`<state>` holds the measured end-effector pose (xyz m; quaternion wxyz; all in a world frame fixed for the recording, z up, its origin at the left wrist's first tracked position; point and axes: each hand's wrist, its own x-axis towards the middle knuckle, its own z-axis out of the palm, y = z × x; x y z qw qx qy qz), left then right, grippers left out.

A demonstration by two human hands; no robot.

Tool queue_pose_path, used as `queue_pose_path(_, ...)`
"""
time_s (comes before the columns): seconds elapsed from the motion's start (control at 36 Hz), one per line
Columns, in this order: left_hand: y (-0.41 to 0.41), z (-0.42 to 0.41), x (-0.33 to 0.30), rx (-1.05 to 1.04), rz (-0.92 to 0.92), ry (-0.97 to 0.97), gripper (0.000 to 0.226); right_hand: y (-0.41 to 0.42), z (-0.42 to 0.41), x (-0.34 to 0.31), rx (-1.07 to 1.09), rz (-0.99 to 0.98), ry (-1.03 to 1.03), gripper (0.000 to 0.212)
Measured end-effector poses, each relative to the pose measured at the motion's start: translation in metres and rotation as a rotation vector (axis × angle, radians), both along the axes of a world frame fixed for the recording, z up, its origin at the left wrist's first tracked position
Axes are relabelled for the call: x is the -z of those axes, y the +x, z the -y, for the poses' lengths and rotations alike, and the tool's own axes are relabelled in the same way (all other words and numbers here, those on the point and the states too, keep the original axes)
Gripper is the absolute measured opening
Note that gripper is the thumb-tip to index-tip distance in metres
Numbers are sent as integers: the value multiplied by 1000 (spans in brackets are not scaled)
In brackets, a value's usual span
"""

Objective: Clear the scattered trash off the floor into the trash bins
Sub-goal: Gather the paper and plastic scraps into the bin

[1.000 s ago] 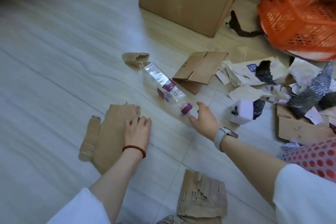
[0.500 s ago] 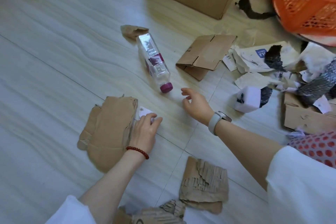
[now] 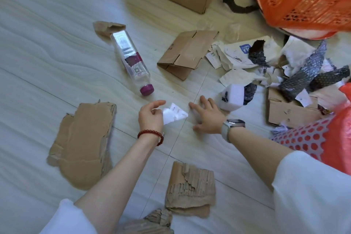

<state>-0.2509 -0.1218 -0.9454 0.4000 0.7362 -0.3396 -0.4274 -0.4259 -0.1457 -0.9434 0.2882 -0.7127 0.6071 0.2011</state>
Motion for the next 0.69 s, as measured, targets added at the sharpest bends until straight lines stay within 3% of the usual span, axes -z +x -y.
queue_pose_path(0.06,-2,2,-8,-86,-171,41,39,1,10,-20,216,230,116,50)
queue_pose_path(0.14,-8,3,-27,-46,-191,-8,36,8,11,-61,688,786,375,33)
queue_pose_path(0.19,-13,6,-43,-2,-157,-64,36,10,5,-82,717,890,322,31)
queue_pose_path(0.31,-31,20,-82,126,-112,-140,35,5,-11,-118,622,761,86,10)
queue_pose_path(0.42,-58,32,-130,350,-120,-194,24,-31,-29,-165,663,580,-278,20)
queue_pose_path(0.47,-71,35,-148,480,-109,-189,21,-58,-46,-192,700,490,-506,7)
queue_pose_path(0.58,-93,32,-174,719,19,-168,27,-113,-97,-236,914,330,-827,35)
queue_pose_path(0.64,-99,30,-184,810,77,-160,32,-136,-119,-243,987,157,-840,36)
queue_pose_path(0.69,-101,31,-193,885,133,-138,34,-152,-134,-239,1016,-41,-697,33)
